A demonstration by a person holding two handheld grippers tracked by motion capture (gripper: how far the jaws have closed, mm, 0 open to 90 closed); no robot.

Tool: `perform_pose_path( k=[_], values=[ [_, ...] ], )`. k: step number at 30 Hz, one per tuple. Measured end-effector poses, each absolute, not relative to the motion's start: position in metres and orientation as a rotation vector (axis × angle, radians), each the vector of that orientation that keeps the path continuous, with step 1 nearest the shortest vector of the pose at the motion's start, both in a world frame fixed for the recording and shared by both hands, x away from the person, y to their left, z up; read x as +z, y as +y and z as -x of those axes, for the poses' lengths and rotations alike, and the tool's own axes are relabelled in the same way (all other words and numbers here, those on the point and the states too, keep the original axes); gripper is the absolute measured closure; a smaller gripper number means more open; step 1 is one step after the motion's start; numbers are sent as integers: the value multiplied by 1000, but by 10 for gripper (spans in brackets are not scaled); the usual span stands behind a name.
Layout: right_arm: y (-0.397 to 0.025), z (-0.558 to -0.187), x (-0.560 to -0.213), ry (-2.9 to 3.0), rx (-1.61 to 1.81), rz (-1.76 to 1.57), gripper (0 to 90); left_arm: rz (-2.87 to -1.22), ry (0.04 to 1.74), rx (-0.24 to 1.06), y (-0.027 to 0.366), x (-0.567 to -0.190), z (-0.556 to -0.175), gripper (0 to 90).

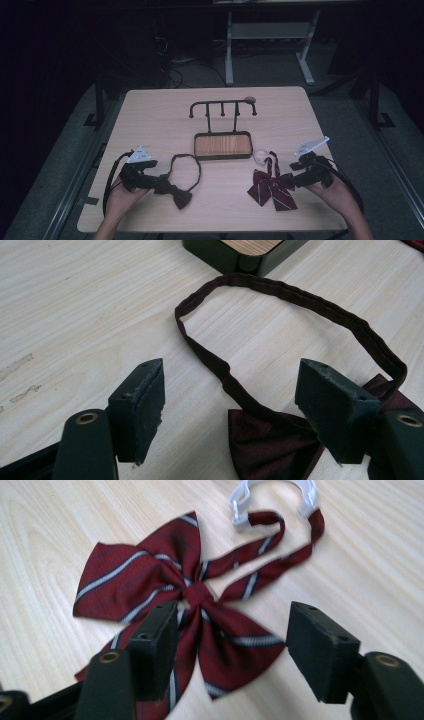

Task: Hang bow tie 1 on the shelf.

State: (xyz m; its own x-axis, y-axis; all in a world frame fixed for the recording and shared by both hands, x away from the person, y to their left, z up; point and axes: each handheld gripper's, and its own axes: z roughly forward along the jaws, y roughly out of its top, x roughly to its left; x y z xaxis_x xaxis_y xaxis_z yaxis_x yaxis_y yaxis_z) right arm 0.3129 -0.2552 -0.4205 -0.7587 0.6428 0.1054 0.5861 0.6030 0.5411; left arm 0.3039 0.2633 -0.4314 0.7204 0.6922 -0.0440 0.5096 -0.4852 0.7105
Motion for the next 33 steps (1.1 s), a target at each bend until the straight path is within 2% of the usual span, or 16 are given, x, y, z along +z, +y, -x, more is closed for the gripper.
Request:
perform_pose_path(
  k=[13,19,27,33],
  values=[
    [-234,-347,-411,2779,733,-974,446,-2195,894,327,263,-431,-304,285],
    [-229,-368,-414,2819,716,-990,507,-2199,900,315,262,-432,-304,285],
    [-219,-386,-416,2849,663,-974,535,-2195,899,312,262,-432,-304,286],
    [-217,-397,-415,2858,665,-980,589,-2190,897,312,261,-431,-305,286]
  ],
)
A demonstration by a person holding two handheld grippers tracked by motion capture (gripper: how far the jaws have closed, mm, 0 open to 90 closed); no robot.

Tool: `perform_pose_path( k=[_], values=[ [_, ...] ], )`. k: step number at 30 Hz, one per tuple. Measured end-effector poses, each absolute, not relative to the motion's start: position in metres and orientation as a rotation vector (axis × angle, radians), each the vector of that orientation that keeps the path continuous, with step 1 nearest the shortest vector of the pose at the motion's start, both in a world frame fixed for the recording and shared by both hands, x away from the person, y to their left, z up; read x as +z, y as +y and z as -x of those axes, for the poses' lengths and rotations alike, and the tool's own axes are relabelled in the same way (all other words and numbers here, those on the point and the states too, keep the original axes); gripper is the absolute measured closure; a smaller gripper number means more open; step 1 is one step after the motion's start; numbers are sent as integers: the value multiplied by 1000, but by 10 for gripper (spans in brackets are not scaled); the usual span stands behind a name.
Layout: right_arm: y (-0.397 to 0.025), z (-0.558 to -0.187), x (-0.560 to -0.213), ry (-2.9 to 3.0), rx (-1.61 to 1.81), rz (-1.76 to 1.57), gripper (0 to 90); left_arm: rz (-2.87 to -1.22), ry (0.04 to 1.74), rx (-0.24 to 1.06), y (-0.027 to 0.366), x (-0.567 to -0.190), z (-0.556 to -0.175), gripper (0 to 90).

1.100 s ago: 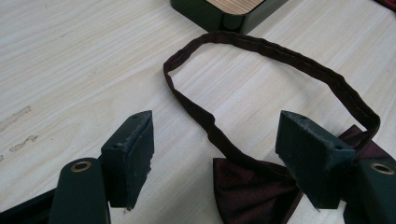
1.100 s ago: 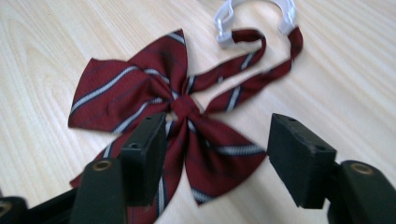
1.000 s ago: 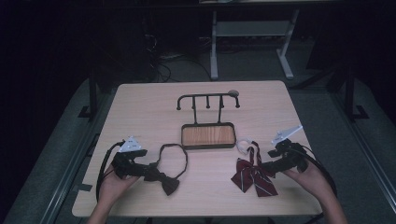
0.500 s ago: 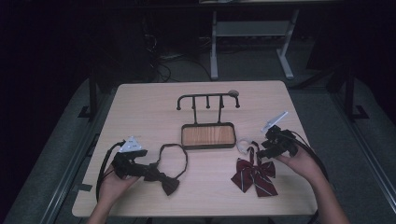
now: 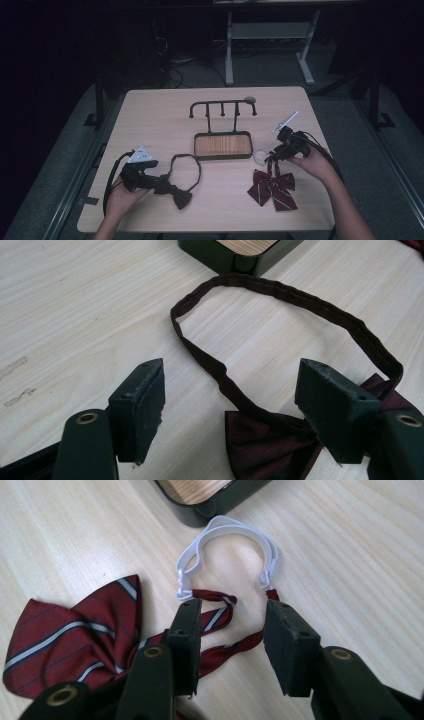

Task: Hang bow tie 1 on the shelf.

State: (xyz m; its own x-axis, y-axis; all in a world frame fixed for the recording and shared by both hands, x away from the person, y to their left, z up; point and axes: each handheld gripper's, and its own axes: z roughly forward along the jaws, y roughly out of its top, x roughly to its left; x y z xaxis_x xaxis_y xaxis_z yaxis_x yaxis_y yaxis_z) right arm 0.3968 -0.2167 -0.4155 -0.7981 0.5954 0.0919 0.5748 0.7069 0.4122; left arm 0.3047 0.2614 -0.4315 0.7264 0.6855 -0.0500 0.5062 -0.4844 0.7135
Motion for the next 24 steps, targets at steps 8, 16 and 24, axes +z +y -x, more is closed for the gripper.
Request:
perform_pose_path(
  k=[8,16,24],
  values=[
    [-212,-413,-421,2869,609,-994,614,-2201,891,311,261,-432,-305,286],
    [-208,-421,-428,2865,570,-981,639,-2203,894,306,260,-432,-305,287],
    [-202,-425,-435,2863,520,-963,664,-2206,893,304,260,-433,-305,287]
  ],
)
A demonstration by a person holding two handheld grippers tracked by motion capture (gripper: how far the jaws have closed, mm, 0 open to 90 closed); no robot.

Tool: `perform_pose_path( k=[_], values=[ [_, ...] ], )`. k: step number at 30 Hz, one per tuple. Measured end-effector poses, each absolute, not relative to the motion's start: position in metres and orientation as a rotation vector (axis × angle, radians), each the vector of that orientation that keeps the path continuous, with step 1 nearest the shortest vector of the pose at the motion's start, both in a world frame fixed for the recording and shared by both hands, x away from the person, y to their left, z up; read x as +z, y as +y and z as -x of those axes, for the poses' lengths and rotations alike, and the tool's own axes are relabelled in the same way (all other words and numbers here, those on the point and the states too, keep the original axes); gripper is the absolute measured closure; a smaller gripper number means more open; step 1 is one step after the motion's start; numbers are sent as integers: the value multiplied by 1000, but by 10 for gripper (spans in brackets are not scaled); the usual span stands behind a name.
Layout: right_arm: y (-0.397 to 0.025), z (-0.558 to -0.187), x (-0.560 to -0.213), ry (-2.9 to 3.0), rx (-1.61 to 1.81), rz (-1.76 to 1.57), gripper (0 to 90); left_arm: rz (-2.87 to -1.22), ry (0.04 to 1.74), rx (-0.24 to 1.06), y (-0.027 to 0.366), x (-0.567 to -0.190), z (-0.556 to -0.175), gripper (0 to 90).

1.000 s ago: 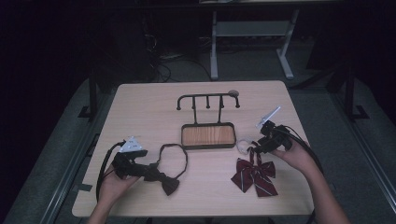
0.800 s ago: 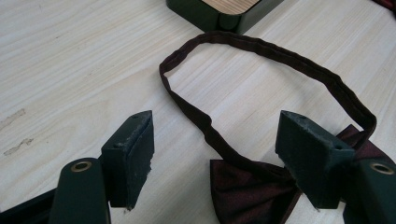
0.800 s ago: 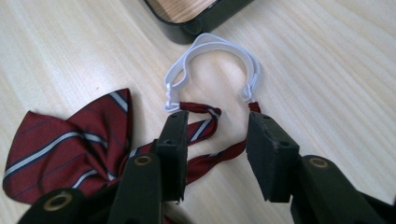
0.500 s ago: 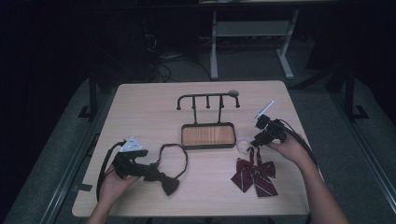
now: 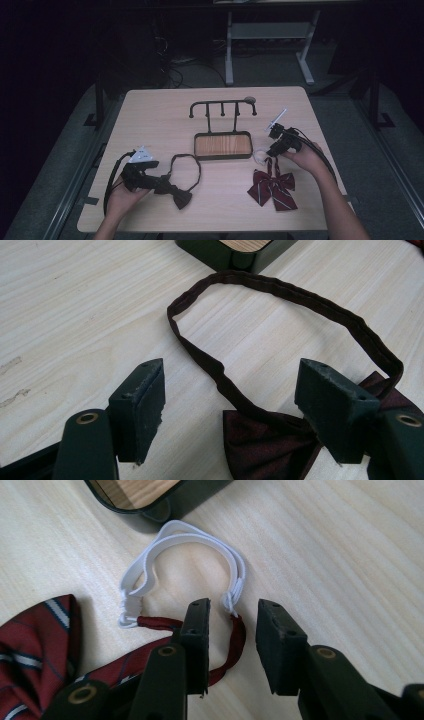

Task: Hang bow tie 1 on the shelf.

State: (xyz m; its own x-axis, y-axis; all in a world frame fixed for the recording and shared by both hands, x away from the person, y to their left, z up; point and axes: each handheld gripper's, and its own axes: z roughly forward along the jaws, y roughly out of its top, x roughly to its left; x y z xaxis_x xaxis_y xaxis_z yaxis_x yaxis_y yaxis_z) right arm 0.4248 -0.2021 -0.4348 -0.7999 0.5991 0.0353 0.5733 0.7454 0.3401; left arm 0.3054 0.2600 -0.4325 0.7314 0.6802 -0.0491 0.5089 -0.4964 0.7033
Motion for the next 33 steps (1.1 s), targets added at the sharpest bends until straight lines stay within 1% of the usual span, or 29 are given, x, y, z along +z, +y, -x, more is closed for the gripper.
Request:
perform_pose_path(
  k=[4,11,14,21,33],
  values=[
    [-200,-425,-438,2868,484,-952,694,-2205,894,305,260,-432,-305,287],
    [-196,-424,-439,2861,452,-909,797,-2206,896,305,260,-432,-305,287],
    [-195,-424,-440,2857,437,-897,800,-2205,895,306,260,-432,-305,287],
    [-196,-424,-440,2868,431,-890,863,-2205,892,308,261,-432,-305,287],
    [-209,-410,-422,2911,514,-897,874,-2204,897,302,260,-433,-305,287]
  ],
)
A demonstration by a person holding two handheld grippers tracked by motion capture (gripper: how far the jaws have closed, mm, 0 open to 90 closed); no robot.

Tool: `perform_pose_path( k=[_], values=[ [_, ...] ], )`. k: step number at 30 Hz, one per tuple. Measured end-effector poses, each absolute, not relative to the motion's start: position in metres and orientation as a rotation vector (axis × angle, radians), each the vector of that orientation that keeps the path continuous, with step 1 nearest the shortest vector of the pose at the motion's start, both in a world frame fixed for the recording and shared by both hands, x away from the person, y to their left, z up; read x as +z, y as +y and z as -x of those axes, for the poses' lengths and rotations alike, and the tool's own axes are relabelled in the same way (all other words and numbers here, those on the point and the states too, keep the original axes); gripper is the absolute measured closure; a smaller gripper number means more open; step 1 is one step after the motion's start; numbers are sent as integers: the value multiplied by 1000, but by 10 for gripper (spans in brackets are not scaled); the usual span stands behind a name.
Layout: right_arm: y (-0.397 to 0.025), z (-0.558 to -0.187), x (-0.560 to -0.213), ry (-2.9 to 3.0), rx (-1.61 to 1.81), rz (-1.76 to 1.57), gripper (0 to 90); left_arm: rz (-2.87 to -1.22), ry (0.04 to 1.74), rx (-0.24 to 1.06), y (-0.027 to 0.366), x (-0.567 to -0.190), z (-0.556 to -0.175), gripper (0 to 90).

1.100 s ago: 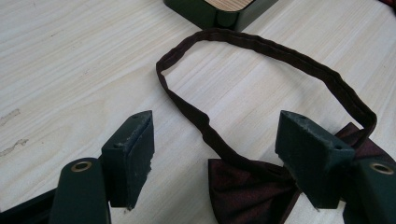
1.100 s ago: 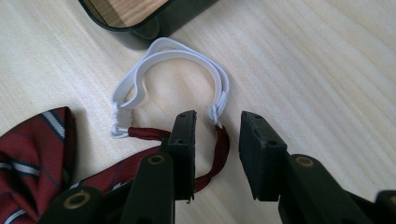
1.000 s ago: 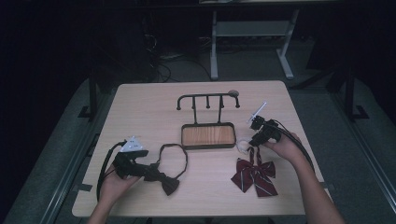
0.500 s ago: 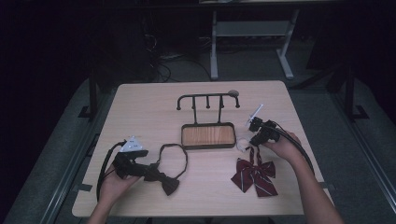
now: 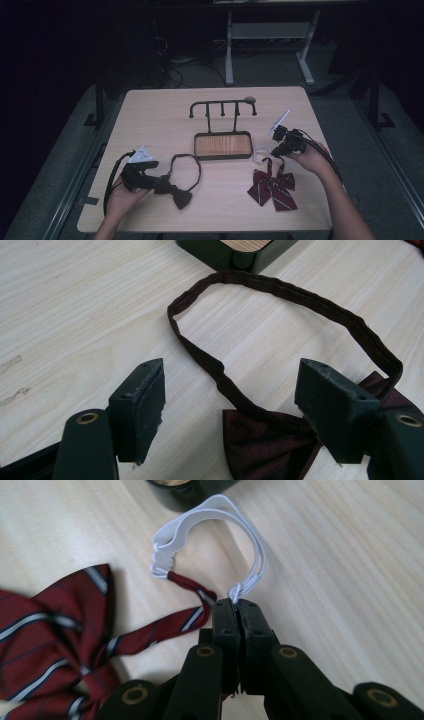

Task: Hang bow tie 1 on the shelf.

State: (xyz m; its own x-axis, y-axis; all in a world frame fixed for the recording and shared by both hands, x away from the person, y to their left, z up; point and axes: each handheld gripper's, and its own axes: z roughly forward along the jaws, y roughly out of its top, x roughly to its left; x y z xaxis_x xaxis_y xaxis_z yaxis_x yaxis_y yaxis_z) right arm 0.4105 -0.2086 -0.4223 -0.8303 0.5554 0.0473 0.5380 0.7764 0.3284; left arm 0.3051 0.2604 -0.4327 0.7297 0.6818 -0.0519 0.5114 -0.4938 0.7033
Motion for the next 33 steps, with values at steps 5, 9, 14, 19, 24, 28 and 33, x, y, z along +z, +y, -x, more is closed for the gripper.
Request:
perform_pose_path(
  k=[5,9,14,19,24,28,33],
  values=[
    [-214,-404,-412,2938,527,-859,873,-2205,898,300,260,-433,-305,287],
    [-216,-399,-401,2955,568,-829,873,-2206,898,300,260,-434,-305,287],
    [-216,-392,-388,2979,608,-796,873,-2204,899,298,259,-433,-305,287],
    [-214,-389,-376,2995,632,-758,873,-2204,898,297,260,-434,-305,287],
    [-210,-384,-364,3011,649,-720,873,-2206,898,294,259,-434,-305,287],
    [-208,-382,-356,3014,663,-685,872,-2208,897,294,259,-434,-305,287],
    [-207,-380,-347,3019,683,-665,871,-2212,892,294,259,-434,-305,287]
  ],
)
